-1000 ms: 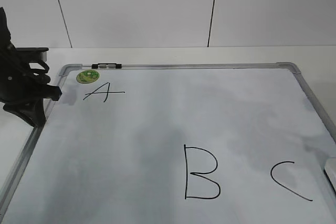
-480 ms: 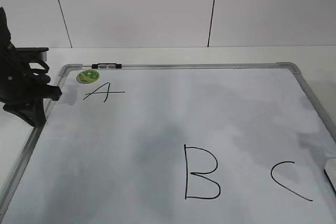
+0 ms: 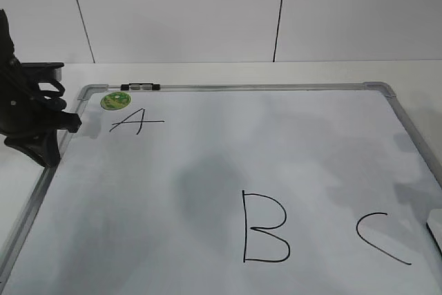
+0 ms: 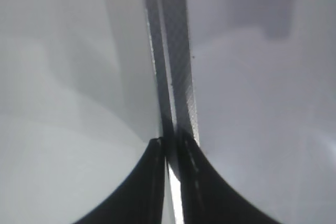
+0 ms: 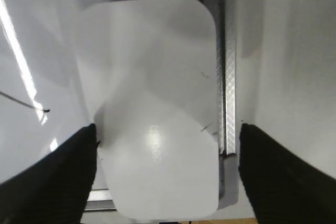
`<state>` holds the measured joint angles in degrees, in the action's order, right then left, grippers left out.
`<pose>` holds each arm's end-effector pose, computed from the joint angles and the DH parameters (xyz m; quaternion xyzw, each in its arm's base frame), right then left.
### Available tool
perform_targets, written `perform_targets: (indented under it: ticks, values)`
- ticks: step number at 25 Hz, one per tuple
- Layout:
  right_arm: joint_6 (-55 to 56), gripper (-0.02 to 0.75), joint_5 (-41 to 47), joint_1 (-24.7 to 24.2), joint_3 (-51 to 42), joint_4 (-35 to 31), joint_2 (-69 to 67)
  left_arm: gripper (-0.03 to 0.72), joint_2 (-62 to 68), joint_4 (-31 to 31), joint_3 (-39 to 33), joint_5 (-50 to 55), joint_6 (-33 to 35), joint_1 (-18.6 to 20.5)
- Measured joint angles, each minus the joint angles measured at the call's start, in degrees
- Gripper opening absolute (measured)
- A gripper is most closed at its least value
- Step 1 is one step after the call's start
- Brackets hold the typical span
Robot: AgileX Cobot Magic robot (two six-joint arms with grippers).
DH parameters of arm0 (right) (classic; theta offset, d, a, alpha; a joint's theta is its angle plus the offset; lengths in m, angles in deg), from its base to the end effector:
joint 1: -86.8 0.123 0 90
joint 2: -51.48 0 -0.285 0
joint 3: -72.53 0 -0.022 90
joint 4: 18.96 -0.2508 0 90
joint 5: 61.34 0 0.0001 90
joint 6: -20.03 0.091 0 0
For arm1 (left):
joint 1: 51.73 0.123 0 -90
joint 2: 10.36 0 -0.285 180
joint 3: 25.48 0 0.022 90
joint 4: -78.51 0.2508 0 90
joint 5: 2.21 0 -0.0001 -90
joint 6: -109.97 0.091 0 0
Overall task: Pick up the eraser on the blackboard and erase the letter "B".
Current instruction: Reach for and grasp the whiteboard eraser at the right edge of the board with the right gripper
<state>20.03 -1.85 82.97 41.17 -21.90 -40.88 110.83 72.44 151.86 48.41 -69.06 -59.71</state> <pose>0.2272 -0.0112 0.1961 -0.0470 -0.9983 -0.0227 0.0273 0.3723 -0.0597 0.1551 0.0463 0.9969 -0.0454 0.0455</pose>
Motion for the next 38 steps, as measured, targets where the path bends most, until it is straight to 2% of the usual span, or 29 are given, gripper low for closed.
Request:
perform_targets:
  ticks: [11, 17, 20, 22, 25, 27, 33, 38]
  values:
    - [-0.63, 0.659, -1.96, 0.0, 0.0, 0.18, -1.08, 0.043, 0.0, 0.0, 0.0, 0.0, 0.0, 0.0]
    - [-0.63, 0.573, -2.77, 0.0, 0.0, -0.17, -1.08, 0.043, 0.0, 0.0, 0.0, 0.0, 0.0, 0.0]
    - [-0.63, 0.557, -2.86, 0.0, 0.0, -0.17, -1.08, 0.043, 0.0, 0.0, 0.0, 0.0, 0.0, 0.0]
    - [-0.63, 0.561, -2.86, 0.0, 0.0, -0.21, -1.08, 0.043, 0.0, 0.0, 0.0, 0.0, 0.0, 0.0]
    - [-1.87, 0.636, -2.97, 0.0, 0.0, -0.21, -1.08, 0.043, 0.0, 0.0, 0.0, 0.0, 0.0, 0.0]
    - [-2.45, 0.658, -2.97, 0.0, 0.0, -0.1, -1.08, 0.043, 0.0, 0.0, 0.0, 0.0, 0.0, 0.0]
    - [-5.92, 0.668, -3.19, 0.0, 0.0, -4.05, -1.17, 0.043, 0.0, 0.0, 0.0, -0.1, 0.0, 0.0]
    - [-6.44, 0.669, -2.98, 0.0, 0.0, -3.6, -1.17, 0.043, 0.0, 0.0, 0.0, -0.21, 0.0, 0.0]
